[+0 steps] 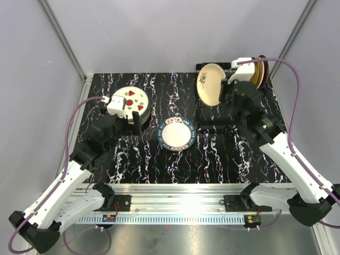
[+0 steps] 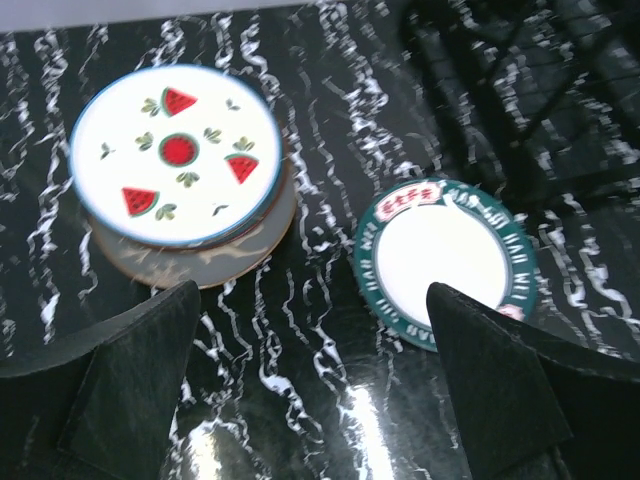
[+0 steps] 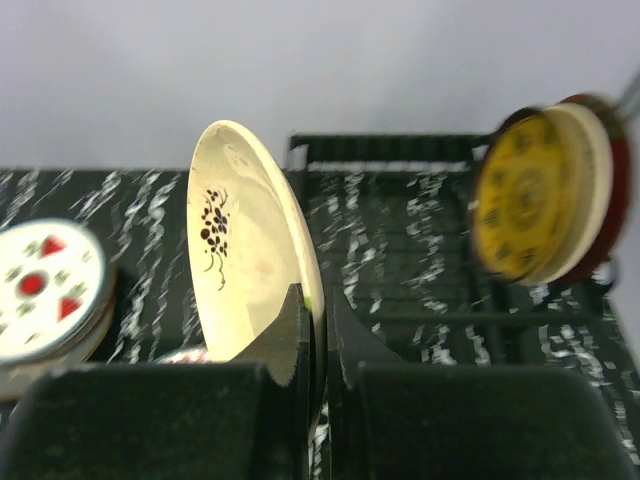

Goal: Load the plates into the dish rack
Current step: Insert the plate into the dish rack

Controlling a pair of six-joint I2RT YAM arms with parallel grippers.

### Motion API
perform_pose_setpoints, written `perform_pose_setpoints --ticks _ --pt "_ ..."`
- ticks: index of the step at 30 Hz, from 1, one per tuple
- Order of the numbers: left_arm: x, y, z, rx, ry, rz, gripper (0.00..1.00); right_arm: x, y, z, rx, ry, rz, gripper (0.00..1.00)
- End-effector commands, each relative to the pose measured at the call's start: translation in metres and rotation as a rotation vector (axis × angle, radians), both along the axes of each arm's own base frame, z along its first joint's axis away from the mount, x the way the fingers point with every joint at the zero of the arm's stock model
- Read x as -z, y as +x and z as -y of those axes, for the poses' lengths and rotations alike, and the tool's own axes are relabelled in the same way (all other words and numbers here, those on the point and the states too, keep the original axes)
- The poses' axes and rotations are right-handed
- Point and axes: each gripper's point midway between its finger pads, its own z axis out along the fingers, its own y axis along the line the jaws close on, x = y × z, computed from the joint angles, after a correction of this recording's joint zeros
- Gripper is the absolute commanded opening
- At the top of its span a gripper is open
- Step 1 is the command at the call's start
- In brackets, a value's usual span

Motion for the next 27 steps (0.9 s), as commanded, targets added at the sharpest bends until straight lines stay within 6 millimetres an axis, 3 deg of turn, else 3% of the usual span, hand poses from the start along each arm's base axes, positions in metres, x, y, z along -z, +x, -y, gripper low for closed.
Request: perform_pose_setpoints --ticks 1,2,5,11,20,27 --pt "-0.023 0.005 -0.017 -0.091 0.008 0.061 0.99 -0.049 0.013 0.052 0.178 -0.048 0.094 0.00" --pt "-0.023 0.004 -0.017 -0.091 0.009 0.062 0.99 -0.060 0.015 0.061 0.204 -0.051 0.110 0.00" --pt "-0.024 0.004 -0.020 -0.098 0.015 0.067 0.99 -0.067 0.031 0.085 0.274 -0.093 0.104 0.00" --pt "-0.020 0.004 -0.017 -0.084 0.022 0.052 0.99 -0.066 0.058 0.108 0.364 -0.228 0.083 0.00" --pt "-0.018 0.005 -0.015 -0.081 0.031 0.041 0.99 -0.052 0.101 0.117 0.419 -0.432 0.039 0.00" --pt "-0.014 0.006 -0.012 -0.066 0.035 0.024 0.99 -0.036 0.120 0.125 0.446 -0.574 -0.002 0.00"
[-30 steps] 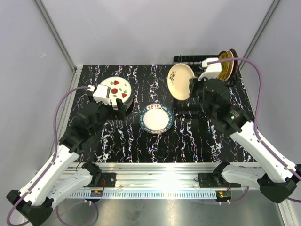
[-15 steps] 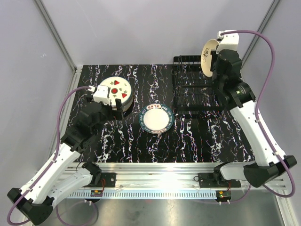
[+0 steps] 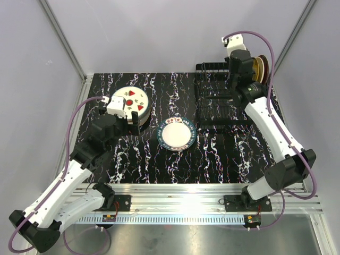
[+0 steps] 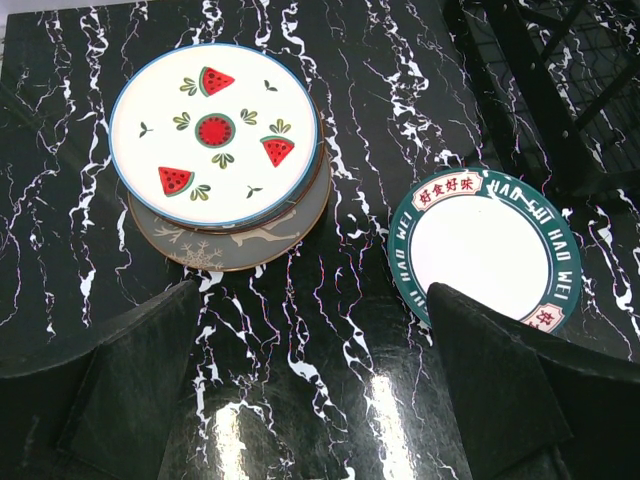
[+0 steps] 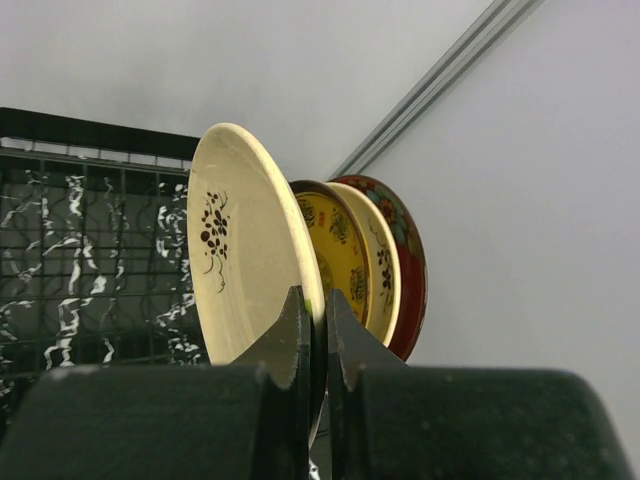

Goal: Load the plates into the dish rack
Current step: Insert the plate into the dish rack

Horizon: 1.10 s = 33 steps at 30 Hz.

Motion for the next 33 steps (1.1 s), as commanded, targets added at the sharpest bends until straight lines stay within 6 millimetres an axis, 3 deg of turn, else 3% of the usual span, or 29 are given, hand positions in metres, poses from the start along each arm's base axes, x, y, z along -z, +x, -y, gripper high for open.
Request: perform_pose_setpoints --ticks 1,12,20,33 --pt "-0.025 0.003 0.003 0.006 -0.024 0.058 0.99 -0.039 0.004 0.020 0.055 -0.031 0.108 0.00" --pt "-0.020 0.005 0.006 0.020 -0.013 0.038 0.99 -0.006 0.026 0.036 0.050 -0.009 0.049 0.00" --pt "-0.018 0.006 0.008 0.024 -0.009 0.028 0.99 0.006 0.034 0.044 0.050 0.005 0.035 0.00" --pt "-0.015 0.007 0.010 0.032 -0.001 0.017 0.99 0.036 0.044 0.041 0.030 0.042 -0.003 0.00"
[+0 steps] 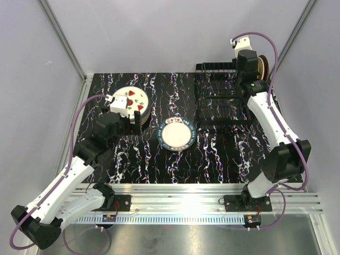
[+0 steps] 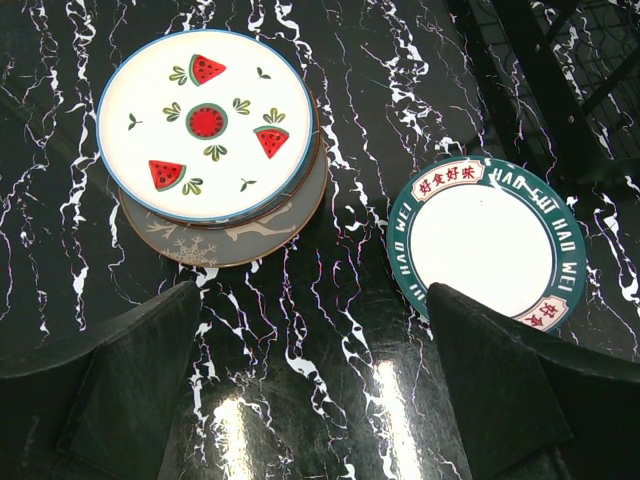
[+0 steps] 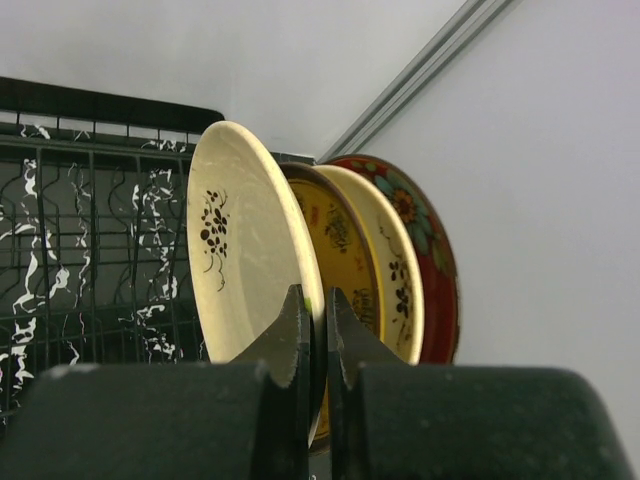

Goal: Load the plates into the dish rack
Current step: Insert the plate into the dish rack

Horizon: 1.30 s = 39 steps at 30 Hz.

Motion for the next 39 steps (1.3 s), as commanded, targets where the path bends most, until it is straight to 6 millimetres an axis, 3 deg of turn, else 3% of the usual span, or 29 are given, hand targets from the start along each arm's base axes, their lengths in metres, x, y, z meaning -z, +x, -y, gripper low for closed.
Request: perform_pose_setpoints --ticks 1,18,39 --pt "-0.023 0.003 0.005 0.020 -0.018 0.049 0.99 -0.004 0.008 -0.002 -0.004 0.033 0.054 0.00" --pt "-0.021 0.003 0.006 0.028 -0.016 0.040 0.99 0.018 0.008 -0.004 -0.005 0.068 0.023 0.00" --pt "-0.018 0.004 0.007 0.029 -0.011 0.030 0.99 0.019 0.006 -0.001 0.003 0.069 0.006 0.20"
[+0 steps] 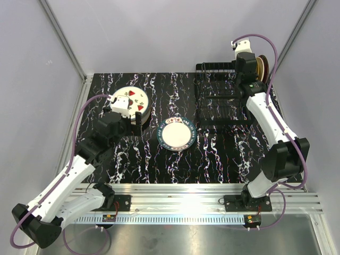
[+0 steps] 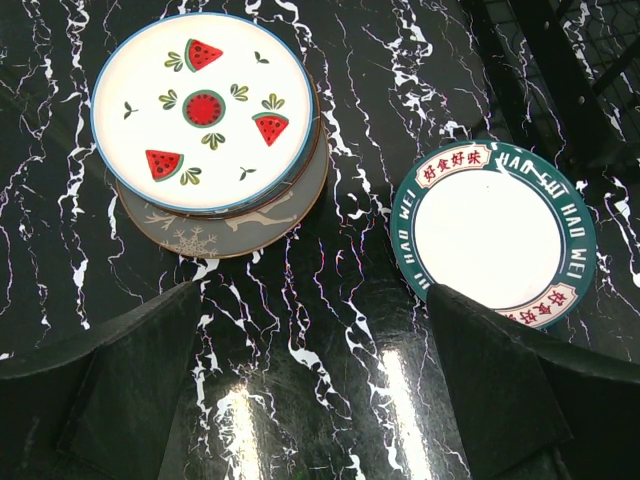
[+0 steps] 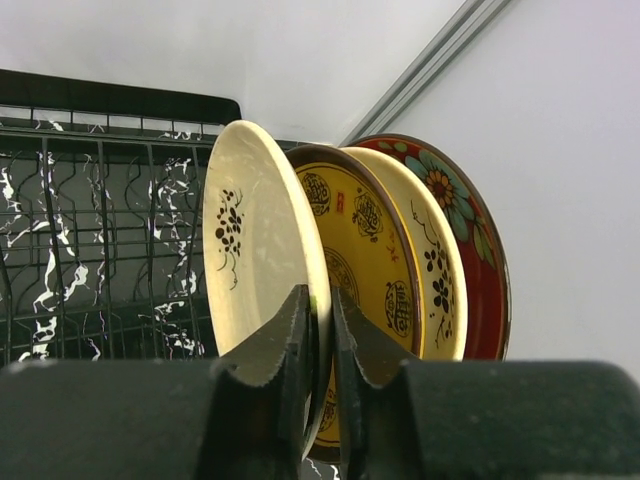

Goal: Load the plates into the dish rack
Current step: Insert the plate into the dish rack

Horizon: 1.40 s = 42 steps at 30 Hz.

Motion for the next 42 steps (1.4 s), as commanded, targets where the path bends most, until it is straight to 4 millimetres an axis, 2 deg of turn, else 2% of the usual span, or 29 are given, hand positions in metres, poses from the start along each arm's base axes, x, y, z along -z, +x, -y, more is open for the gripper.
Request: perform_pose_setpoints --ticks 1,15,26,32,35,40,42 --pt "-0.026 0.004 0.007 0.021 -0.033 0.059 0.99 -0.005 0.001 0.001 -0.005 0.014 0.018 0.23" --pt "-0.025 0.004 0.007 0.024 -0.033 0.055 0.99 -0.023 -0.002 0.001 -0.009 0.012 0.033 0.30" --pt "-0.025 0.004 0.008 0.029 -0.035 0.051 0.99 -0.053 -0.012 0.001 -0.019 0.020 0.074 0.37" --pt "-0.026 0.004 0.008 0.028 -0.035 0.053 0.99 -0.074 -0.024 0.001 -0.029 0.045 0.105 0.40" --pt "-0.025 0.004 0.007 0.025 -0.030 0.053 0.99 -0.091 -0.032 -0.001 -0.047 0.075 0.140 0.41" --pt "-0.026 0.005 0.004 0.014 -0.018 0.061 0.99 -0.117 -0.055 -0.007 -0.082 0.135 0.184 0.43" --pt "-0.027 0.006 0.002 0.001 -0.014 0.066 0.99 -0.123 -0.065 -0.016 -0.136 0.170 0.188 0.44"
